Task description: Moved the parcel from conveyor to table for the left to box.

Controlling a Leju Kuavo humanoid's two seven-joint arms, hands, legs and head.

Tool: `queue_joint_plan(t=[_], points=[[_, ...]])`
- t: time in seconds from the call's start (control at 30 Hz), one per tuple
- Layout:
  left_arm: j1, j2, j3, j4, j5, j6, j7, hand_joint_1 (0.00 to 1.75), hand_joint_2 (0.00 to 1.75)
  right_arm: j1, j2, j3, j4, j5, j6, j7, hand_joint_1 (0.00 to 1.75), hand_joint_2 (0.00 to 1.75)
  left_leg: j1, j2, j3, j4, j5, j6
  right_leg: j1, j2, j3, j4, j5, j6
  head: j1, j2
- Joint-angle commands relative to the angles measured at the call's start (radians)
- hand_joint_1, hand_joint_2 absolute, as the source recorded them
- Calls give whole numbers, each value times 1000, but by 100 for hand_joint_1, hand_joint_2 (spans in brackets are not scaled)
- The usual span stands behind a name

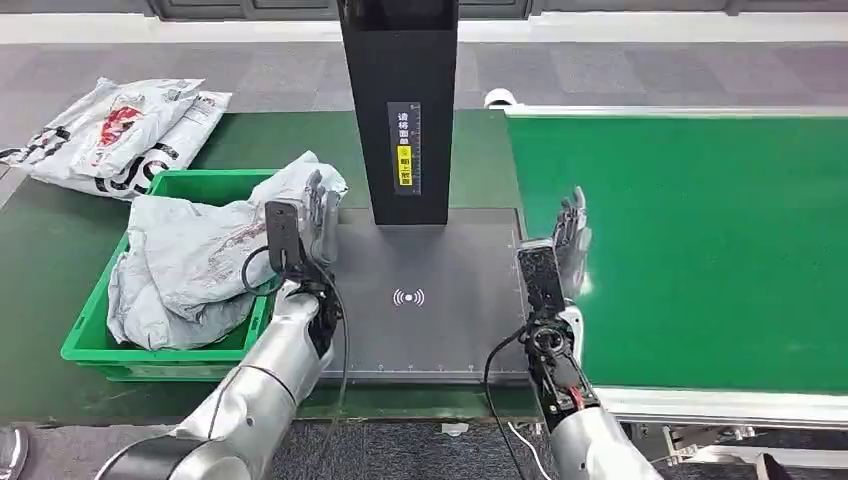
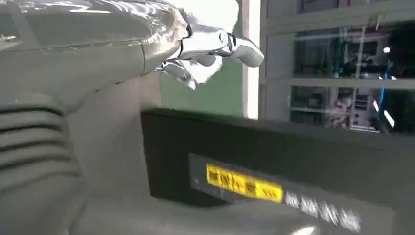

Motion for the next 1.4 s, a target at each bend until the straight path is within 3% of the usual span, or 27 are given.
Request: queue_joint_plan(t=[0.03, 0.17, 0.2, 0.27, 0.43, 0.47, 0.6, 1.17, 1.2, 1.4], points=[[-19, 3, -310, 15, 35, 19, 4, 0, 175, -107, -8, 38, 175, -4, -4, 6, 0, 0, 0, 3, 1, 0, 0, 1, 1, 1, 1, -1, 1, 0, 0, 0], [-35, 3, -337, 30, 31, 51, 4, 0, 175, -117, -5, 36, 175, -8, -1, -12, 0, 0, 0, 2, 0, 0, 0, 0, 0, 1, 0, -1, 0, 0, 0, 0], [-45, 3, -339, 43, 40, 50, 4, 0, 175, -124, -5, 38, 180, -5, -4, -8, 0, 175, 0, 2, 0, 0, 0, 0, 0, 1, 0, 0, 0, 0, 0, 0], [-68, 4, -337, 49, 29, 114, 4, 0, 175, -147, 1, 50, 203, 21, -22, 2, 0, 175, 0, 3, -1, 1, 0, 0, 0, 1, -1, 0, 1, -1, 0, 0], [-110, 4, -287, 102, 44, 49, 19, 0, 175, -176, 1, 45, 231, 29, -2, 34, 0, 175, 1, 3, -2, 1, 0, 0, 1, 2, -2, 1, 1, -1, 0, 0], [-110, 3, -289, 109, 39, 56, 31, 0, 175, -174, 1, 46, 229, 36, -14, 33, 0, 0, 0, 3, -1, 1, 0, 0, 0, 1, -2, 0, 1, -1, 0, 0], [-76, 3, -324, 98, 89, 30, 7, 0, 175, -128, 13, 20, 207, 7, -2, -40, 0, 0, 0, 3, 1, -1, 0, 0, 1, 1, 1, -2, 1, -1, 0, 0], [-71, 3, -335, 98, 112, 24, 5, 0, 175, -116, 19, 22, 190, -2, 1, -40, 0, 0, 0, 2, 0, 0, 0, 0, 0, 1, -1, -1, 1, -1, 0, 0], [-64, 3, -343, 91, 124, 16, 4, 0, 175, -93, 29, 34, 153, -10, -9, -40, 0, 175, 0, 3, 0, 0, 0, 0, 0, 1, 0, -1, 1, -1, 0, 0], [1, 7, -351, 68, 121, 22, 4, 0, 175, 34, 33, 137, 47, -95, -38, -40, 0, 175, 1, 3, 3, -3, 0, 0, 1, 1, 3, -4, 0, -1, 0, 0]])
